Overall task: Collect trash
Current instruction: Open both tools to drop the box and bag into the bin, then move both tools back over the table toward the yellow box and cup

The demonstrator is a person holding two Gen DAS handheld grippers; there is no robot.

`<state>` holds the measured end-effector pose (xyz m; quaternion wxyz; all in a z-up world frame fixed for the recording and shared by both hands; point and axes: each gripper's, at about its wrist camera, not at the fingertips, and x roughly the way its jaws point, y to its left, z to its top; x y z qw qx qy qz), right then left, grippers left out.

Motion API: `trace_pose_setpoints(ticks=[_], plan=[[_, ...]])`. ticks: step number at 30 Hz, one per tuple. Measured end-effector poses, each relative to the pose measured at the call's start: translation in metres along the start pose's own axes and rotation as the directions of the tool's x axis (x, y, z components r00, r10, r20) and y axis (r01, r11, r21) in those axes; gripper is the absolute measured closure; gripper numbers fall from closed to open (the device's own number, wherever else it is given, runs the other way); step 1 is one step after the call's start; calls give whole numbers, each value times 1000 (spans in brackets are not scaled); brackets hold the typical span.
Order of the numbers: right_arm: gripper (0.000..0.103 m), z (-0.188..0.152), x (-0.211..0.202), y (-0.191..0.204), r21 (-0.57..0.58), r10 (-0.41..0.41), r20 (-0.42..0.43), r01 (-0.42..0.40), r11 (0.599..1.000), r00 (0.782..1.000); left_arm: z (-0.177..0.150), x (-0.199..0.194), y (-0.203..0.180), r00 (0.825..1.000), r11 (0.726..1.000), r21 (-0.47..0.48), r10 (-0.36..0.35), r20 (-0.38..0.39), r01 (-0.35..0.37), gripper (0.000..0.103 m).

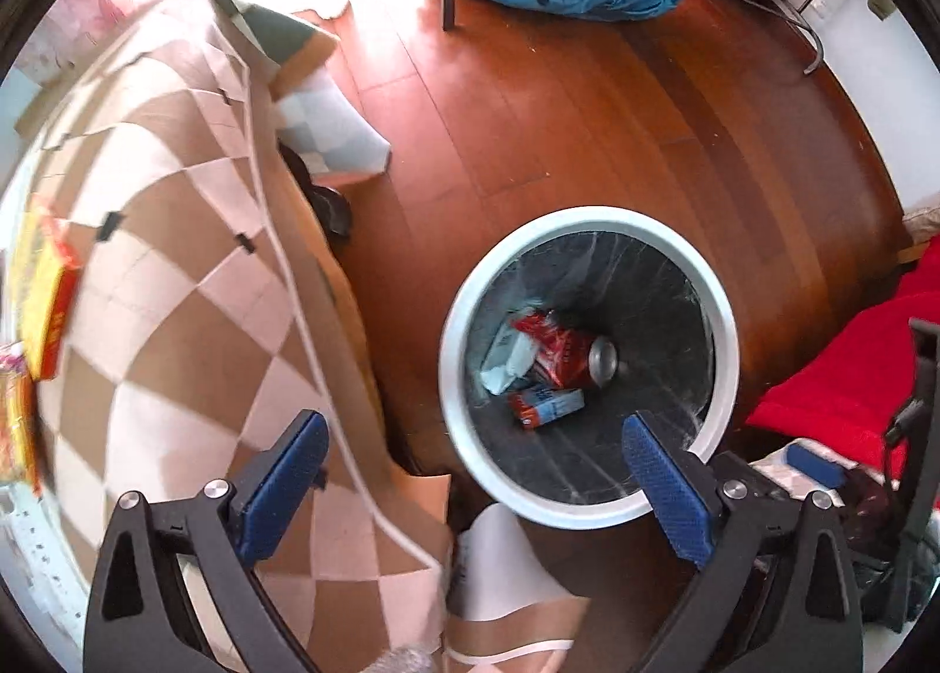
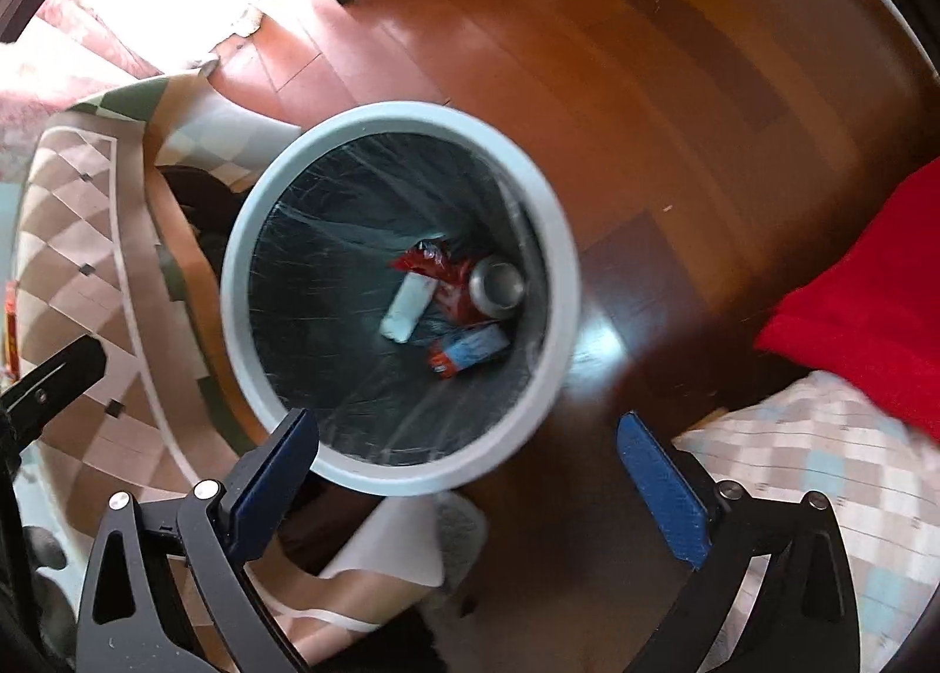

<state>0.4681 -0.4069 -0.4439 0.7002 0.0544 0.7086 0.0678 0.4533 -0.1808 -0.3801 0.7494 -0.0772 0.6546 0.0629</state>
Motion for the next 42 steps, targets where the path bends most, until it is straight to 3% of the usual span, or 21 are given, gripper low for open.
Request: trace_pose_setpoints(ticks=[5,16,28,32,37,42], plan=[[0,-9,-25,7,-30,-73,63,75,997,995,-15,-17,-2,997,998,28,58,51,-59,0],[0,-32,-101,13,-40,-93,170,101,994,981,-43,-81,-1,981,995,31,92,173,-99,0],[0,-86,-200,36,-53,-55,329,77,996,943,-83,-171,14,952,999,5,50,301,-54,0],[0,-103,-235,49,-55,-5,383,28,998,924,-95,-201,25,933,994,-38,113,341,-107,0],[0,-117,-270,86,-107,82,427,-40,993,901,-103,-226,67,922,990,-130,95,377,-49,0],[0,-109,-262,168,-266,142,370,-42,963,918,-113,-229,131,905,966,-255,147,399,-44,0]])
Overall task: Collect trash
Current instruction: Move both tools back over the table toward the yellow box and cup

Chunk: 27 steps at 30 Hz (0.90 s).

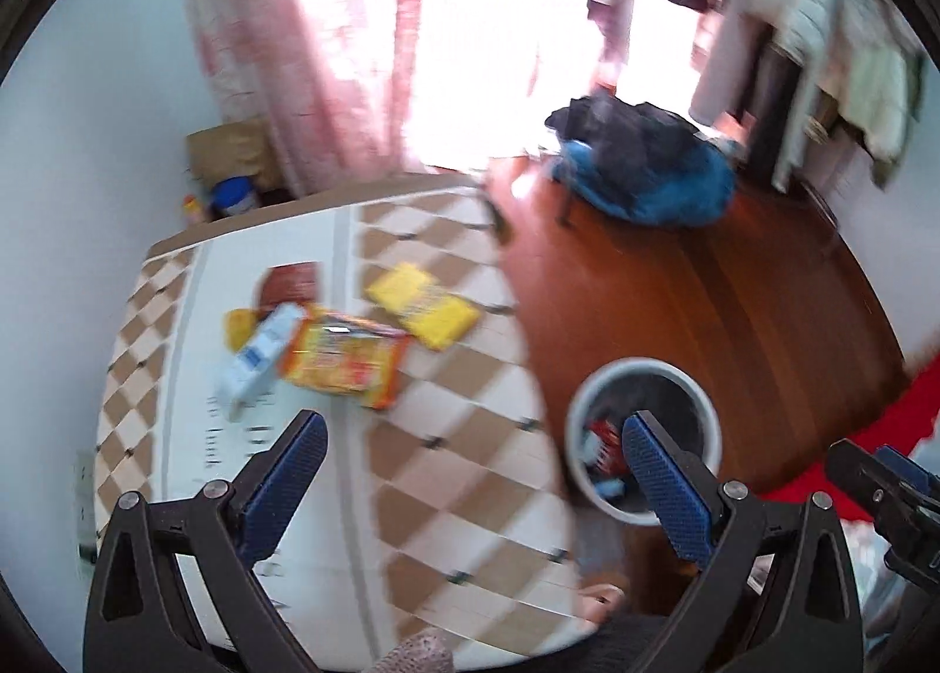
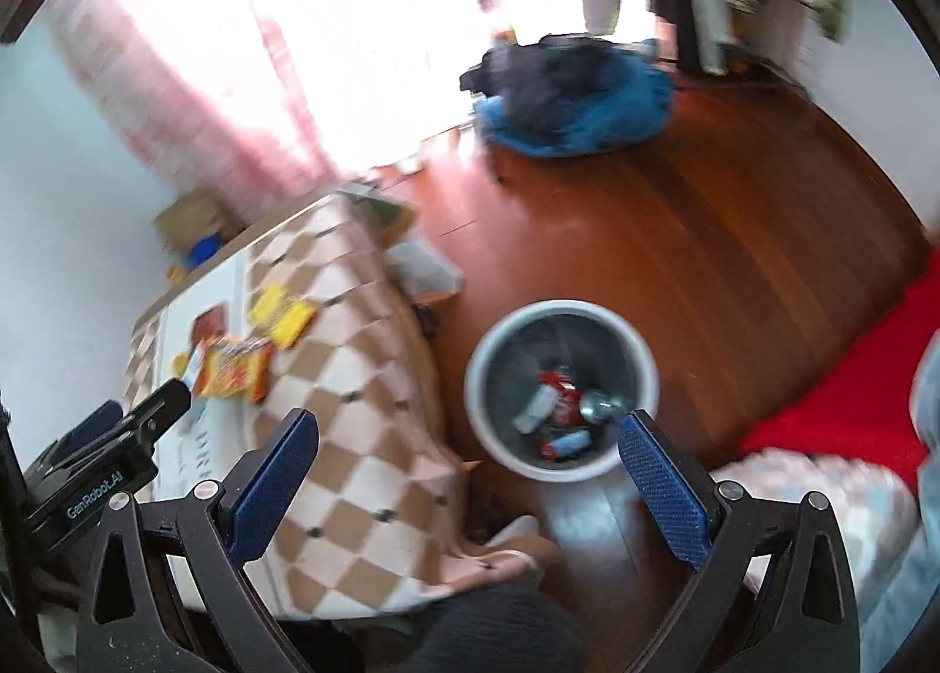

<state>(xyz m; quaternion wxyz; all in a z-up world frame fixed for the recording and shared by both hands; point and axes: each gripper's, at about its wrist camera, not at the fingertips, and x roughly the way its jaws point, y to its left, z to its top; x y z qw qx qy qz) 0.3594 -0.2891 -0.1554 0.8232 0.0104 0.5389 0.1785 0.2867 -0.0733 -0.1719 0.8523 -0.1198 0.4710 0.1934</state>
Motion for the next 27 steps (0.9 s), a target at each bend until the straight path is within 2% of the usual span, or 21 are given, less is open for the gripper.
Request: trace_pose_setpoints(ticks=[3,6,9,13,17,18,19,22,23,24,25,27], plan=[[0,13,40,54,-103,25,-58,-31,994,998,-1,16,47,997,996,-61,71,-16,-72,0],[0,24,91,102,-173,43,-131,-65,983,990,-7,43,99,985,974,-145,167,-48,-172,0],[0,36,153,140,-226,17,-193,-62,972,981,-20,79,140,951,936,-177,286,-114,-303,0],[1,50,229,183,-324,-65,-239,-16,946,969,-37,127,181,905,887,-214,364,-220,-409,0],[3,62,278,207,-408,-134,-265,14,913,955,-37,152,199,881,865,-226,383,-278,-447,0],[8,63,285,210,-421,-140,-266,16,907,954,-35,157,201,879,864,-226,381,-286,-449,0],[12,65,294,215,-436,-150,-271,18,900,951,-34,162,202,878,866,-227,376,-295,-447,0],[15,67,312,224,-461,-166,-292,14,888,942,-28,171,204,876,871,-219,365,-314,-441,0],[17,69,312,226,-461,-156,-280,10,887,947,-25,174,203,877,874,-215,360,-318,-436,0],[21,69,311,228,-469,-154,-274,8,883,949,-24,174,204,878,876,-211,358,-317,-433,0],[35,70,309,229,-472,-149,-267,6,881,952,-22,174,205,881,880,-207,354,-313,-427,0],[36,69,301,231,-472,-139,-258,1,882,956,-20,168,206,887,886,-200,350,-300,-418,0]])
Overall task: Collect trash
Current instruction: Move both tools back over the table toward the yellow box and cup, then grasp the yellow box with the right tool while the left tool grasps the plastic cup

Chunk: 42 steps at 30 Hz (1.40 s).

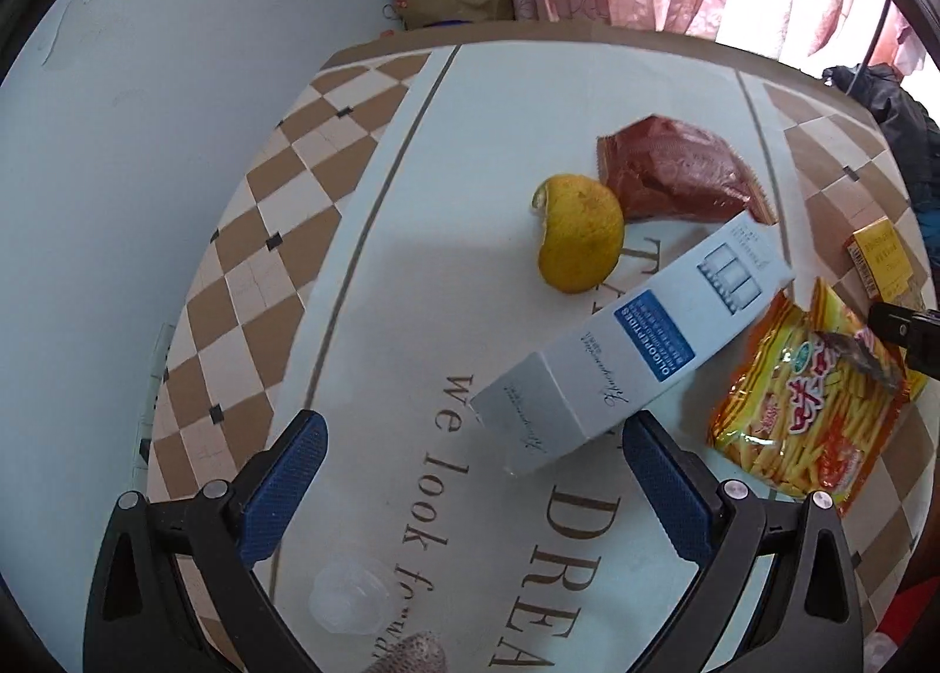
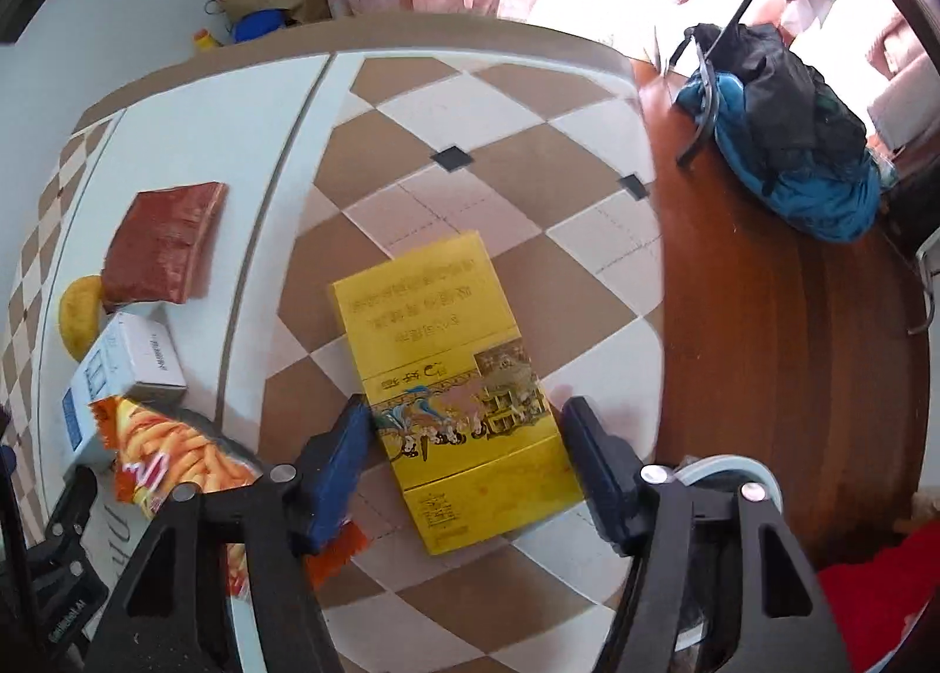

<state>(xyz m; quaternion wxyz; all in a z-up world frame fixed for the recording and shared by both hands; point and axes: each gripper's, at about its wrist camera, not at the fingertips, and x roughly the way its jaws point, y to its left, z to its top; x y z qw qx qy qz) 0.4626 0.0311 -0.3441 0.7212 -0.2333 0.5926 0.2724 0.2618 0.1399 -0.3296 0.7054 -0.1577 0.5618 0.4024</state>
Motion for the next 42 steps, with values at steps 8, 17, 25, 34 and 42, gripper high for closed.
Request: trace_pose_setpoints(ticks=[8,17,25,34,42], plan=[[38,-64,-64,-21,119,36,88,-47,992,995,-25,-48,58,995,996,-27,-88,46,89,0],[39,-172,-73,8,209,142,42,-148,967,989,-98,-52,105,981,981,-9,-194,10,195,1],[37,-191,-48,39,189,112,-12,-108,976,994,-104,-20,107,967,968,-29,-250,-45,249,2],[28,-186,-41,73,103,-23,-14,24,994,1000,-105,-18,114,951,951,-23,-308,-34,307,2],[41,-189,-44,79,82,-28,6,27,996,1000,-97,2,90,958,959,36,-279,-62,282,66]])
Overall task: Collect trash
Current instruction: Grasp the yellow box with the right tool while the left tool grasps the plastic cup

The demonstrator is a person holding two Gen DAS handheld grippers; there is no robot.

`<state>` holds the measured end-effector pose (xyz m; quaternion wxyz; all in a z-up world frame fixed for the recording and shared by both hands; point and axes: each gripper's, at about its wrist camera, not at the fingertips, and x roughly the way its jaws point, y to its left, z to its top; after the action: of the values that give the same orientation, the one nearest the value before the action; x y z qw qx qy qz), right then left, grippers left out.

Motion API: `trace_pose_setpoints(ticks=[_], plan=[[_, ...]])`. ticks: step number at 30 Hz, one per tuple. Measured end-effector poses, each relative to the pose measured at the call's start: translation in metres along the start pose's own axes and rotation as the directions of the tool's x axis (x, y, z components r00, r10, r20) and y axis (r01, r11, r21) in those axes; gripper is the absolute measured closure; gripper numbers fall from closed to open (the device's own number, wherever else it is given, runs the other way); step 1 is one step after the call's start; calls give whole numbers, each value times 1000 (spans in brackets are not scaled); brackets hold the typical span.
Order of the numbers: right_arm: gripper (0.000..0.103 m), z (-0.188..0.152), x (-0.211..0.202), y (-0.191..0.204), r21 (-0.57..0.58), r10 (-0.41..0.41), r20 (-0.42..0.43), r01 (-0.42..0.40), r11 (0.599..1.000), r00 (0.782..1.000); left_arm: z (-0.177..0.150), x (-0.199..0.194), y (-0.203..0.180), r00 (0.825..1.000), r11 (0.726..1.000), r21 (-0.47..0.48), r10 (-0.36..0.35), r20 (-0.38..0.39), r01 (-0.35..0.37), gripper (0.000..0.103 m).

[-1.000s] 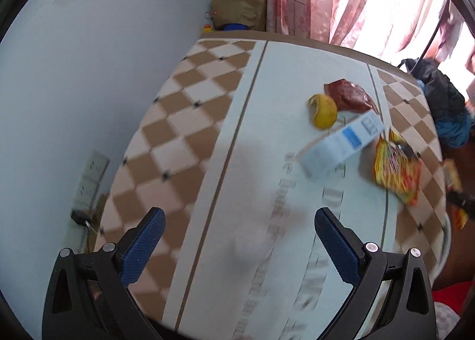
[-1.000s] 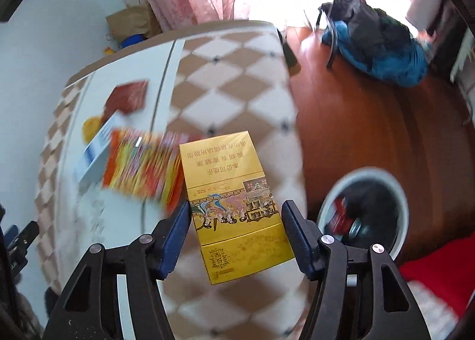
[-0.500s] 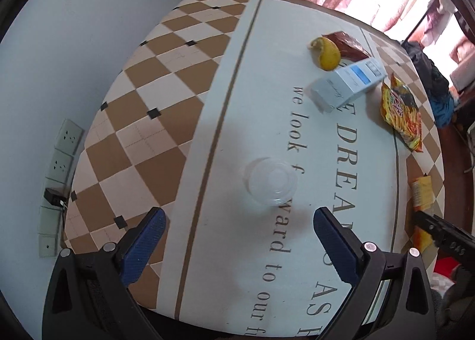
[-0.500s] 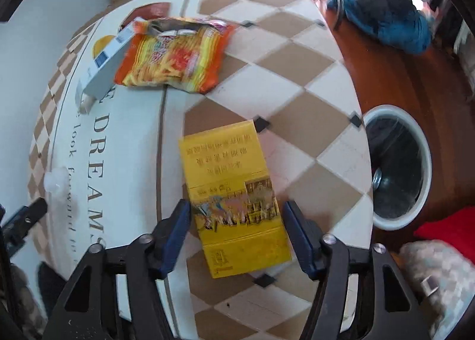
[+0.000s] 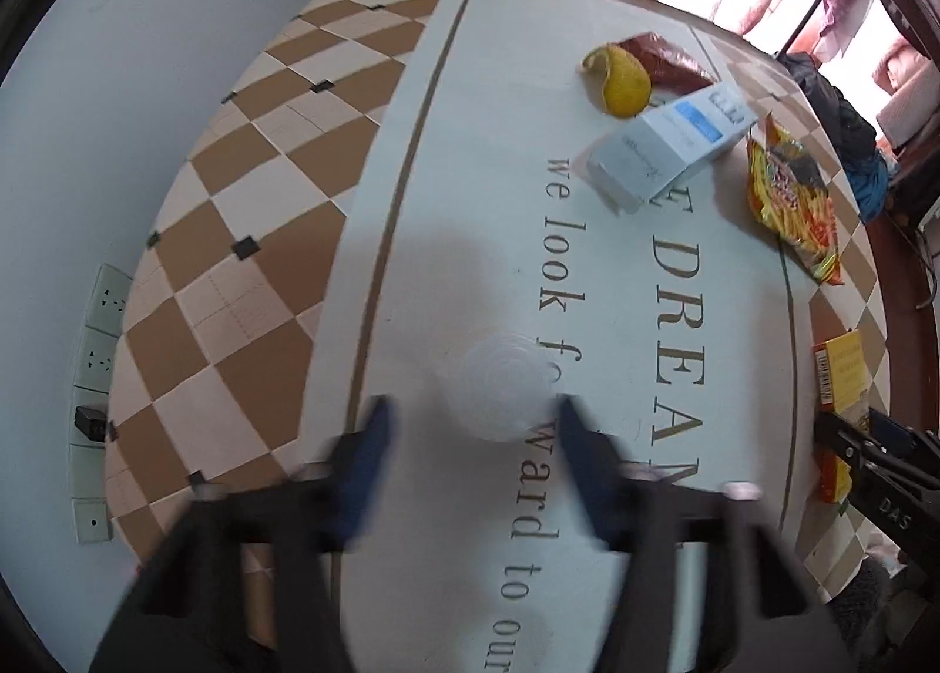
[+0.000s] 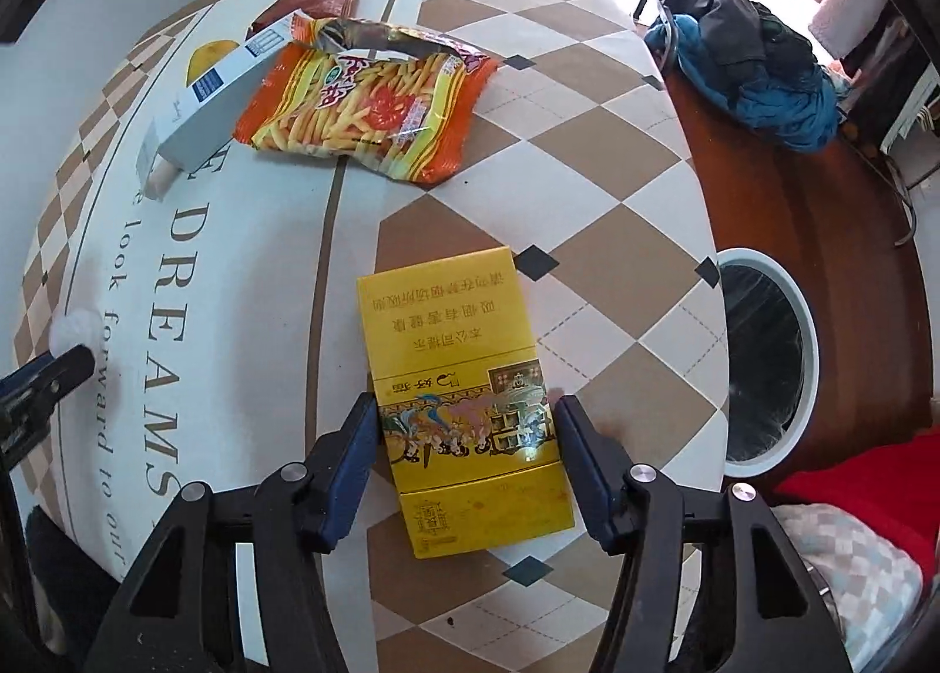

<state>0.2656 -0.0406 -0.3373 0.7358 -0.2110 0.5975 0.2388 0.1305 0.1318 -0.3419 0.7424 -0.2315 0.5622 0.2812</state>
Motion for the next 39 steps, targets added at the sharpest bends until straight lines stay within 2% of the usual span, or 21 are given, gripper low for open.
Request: trace_pose_setpoints(ticks=[1,4,9,10,11,16,20,22,24,25,27,28,29,31,33,36,39], plan=[[41,3,0,-1,-7,-1,2,1,1000,1000,0,1,-1,1000,1000,2,6,1,-6,71],[41,1,-2,-1,-21,3,5,-3,1000,1000,-3,-6,-6,997,998,28,55,45,-56,71],[41,-5,-15,-1,-16,32,37,-31,999,999,-8,-27,-13,992,996,48,73,102,-78,73],[41,-6,-20,-2,-11,40,48,-39,999,998,-9,-35,-17,989,995,57,76,123,-84,77],[41,-6,-26,-4,-4,49,62,-49,999,997,-8,-40,-19,988,994,65,78,135,-88,86],[41,-5,-47,-16,22,92,106,-95,995,990,-10,-61,-32,982,991,100,66,175,-84,88],[41,-1,-49,-26,51,116,96,-122,991,989,-8,-67,-4,984,1000,-17,11,175,-8,87],[41,0,-47,-31,73,126,90,-133,988,988,-6,-67,19,986,994,-94,-31,166,47,86],[41,1,-40,-32,99,140,78,-147,984,987,-5,-64,31,988,989,-128,-57,146,76,86],[41,2,-37,-32,110,148,72,-155,982,986,-5,-63,35,988,987,-139,-57,141,77,82],[41,4,-31,-32,127,163,60,-170,977,985,-4,-60,41,989,985,-144,-73,132,92,58],[41,5,-29,-31,132,171,54,-176,975,984,-2,-58,44,988,984,-150,-75,132,95,30],[41,6,-27,-29,133,174,51,-179,975,984,-2,-56,45,988,983,-152,-80,131,100,15],[41,7,-25,-26,131,172,49,-177,975,984,-1,-53,48,985,978,-162,-111,134,133,15],[41,8,-24,-24,128,172,48,-177,976,984,0,-47,46,988,981,-147,-112,110,128,15],[41,9,-23,-21,126,173,44,-177,976,984,-3,-35,31,993,991,-78,-104,53,108,15],[41,10,-21,-19,122,170,37,-174,977,985,-12,-21,14,998,998,-21,-60,4,61,15]])
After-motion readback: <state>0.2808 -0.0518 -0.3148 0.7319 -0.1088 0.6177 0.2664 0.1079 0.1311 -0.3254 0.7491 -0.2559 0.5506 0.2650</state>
